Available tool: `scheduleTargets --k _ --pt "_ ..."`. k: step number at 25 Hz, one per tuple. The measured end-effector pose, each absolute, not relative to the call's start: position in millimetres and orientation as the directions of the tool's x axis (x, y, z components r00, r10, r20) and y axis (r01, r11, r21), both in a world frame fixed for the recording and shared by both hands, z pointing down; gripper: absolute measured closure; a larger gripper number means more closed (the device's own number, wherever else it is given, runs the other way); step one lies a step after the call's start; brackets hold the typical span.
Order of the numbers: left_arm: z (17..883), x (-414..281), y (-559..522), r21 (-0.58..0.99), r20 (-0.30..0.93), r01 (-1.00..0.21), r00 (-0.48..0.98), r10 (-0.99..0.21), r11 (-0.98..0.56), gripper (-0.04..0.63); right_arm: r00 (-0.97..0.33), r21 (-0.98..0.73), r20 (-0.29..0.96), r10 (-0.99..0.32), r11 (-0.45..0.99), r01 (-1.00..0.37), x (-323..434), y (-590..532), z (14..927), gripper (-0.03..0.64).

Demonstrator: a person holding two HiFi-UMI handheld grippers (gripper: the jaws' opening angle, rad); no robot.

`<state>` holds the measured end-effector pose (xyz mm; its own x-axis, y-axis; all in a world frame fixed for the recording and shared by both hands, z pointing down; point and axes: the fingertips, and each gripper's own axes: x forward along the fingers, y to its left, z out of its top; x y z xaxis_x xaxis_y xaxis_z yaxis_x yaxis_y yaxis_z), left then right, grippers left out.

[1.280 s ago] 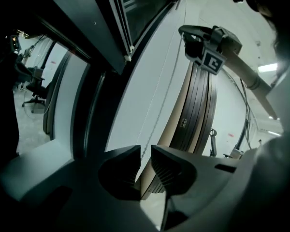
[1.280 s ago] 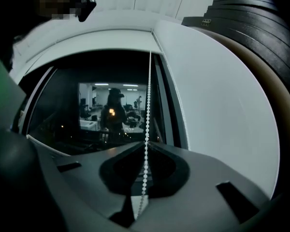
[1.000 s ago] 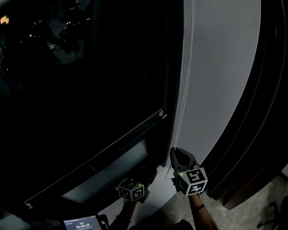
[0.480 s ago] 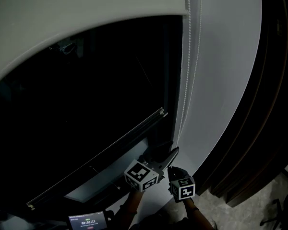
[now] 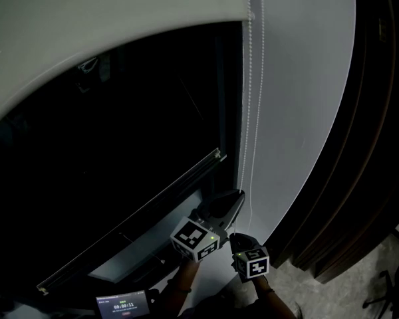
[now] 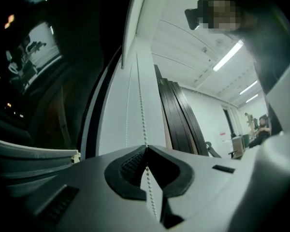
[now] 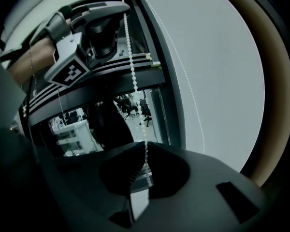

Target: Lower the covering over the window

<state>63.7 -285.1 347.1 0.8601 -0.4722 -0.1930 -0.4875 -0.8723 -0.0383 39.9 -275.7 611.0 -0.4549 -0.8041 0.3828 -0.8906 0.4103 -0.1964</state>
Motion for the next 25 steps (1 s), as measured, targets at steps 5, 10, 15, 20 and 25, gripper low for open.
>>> scheduleTargets --k 5,10,15,20,25 --pt "347 57 -289 0.000 -0.231 -0.527 0.827 -0.513 -0.850 0.592 -0.463 -0.166 0.347 -0.816 0.432 -0.886 40 -267 605 0.595" --pt "351 48 -295 -0.009 -0.225 -0.567 0.804 -0.550 -0.824 0.592 -0.401 -0.110 0.241 -0.884 0.386 -0.916 59 -274 572 0.594" --pt "445 53 -298 0.012 0.006 -0.564 0.825 -0.564 -0.825 0.592 -0.367 -0.169 0.061 -0.928 0.353 -0.920 80 -281 492 0.595" --pt "534 49 -280 0.105 0.189 -0.572 0.814 -0.549 -0.813 0.592 -0.472 -0.223 -0.134 -0.872 0.490 -0.843 73 -272 395 0.560" --pt "594 39 -264 0.136 0.362 -0.588 0.779 -0.512 -0.798 0.592 -0.572 -0.153 -0.208 -0.793 0.604 -0.782 56 -266 338 0.509"
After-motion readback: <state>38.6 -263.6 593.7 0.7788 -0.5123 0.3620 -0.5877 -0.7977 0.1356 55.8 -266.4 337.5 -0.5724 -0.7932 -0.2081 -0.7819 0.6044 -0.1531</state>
